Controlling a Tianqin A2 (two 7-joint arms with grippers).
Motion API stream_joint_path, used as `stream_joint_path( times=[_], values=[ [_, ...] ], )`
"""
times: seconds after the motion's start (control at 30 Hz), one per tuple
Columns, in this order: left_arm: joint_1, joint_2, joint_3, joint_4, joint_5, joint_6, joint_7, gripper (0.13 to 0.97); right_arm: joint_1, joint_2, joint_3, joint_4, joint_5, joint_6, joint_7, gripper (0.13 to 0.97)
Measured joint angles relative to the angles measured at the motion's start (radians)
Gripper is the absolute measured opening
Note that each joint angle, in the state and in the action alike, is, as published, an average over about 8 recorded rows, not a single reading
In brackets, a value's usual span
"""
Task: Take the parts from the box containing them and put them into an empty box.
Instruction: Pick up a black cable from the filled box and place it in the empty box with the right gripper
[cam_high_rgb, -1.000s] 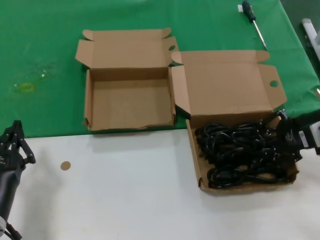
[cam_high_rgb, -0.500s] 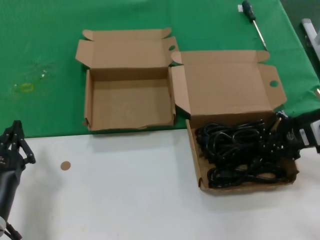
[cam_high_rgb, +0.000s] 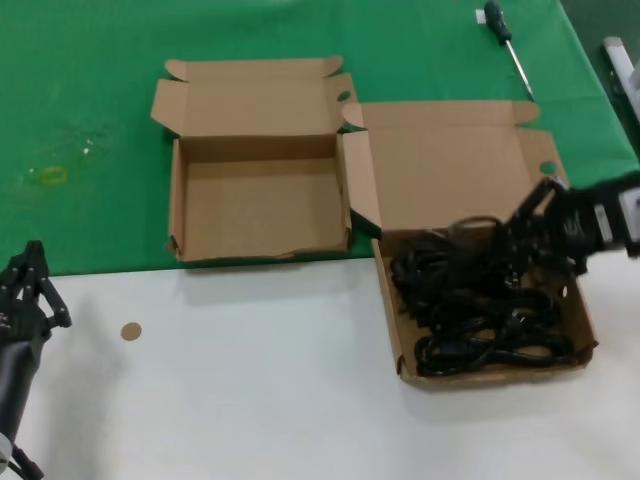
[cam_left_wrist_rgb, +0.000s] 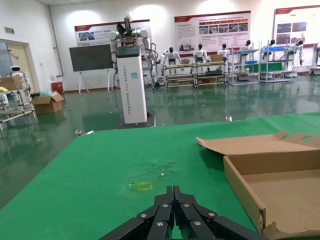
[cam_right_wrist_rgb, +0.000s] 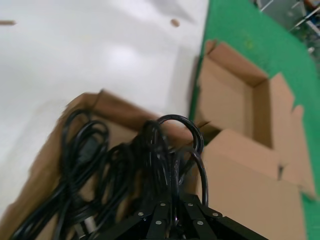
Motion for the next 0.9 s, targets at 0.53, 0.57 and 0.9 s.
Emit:
stream_joint_path(
  times=[0.53, 0.57, 0.9],
  values=[
    [0.000, 0.000, 0.000, 0.000, 0.000, 0.000, 0.000, 0.152, 0.125, -0.129, -0.016, 0.028, -0.009, 0.047, 0.112, 0.159],
    [0.000, 0.000, 0.000, 0.000, 0.000, 0.000, 0.000, 0.152, 0.127, -0.142, -0.021, 0.032, -0.012, 0.055, 0.119, 0.159],
    [0.000, 0.000, 0.000, 0.000, 0.000, 0.000, 0.000, 0.152, 0.147, -0.295, -0.081, 0.041, -0.062, 0.146, 0.193, 0.158]
  ],
)
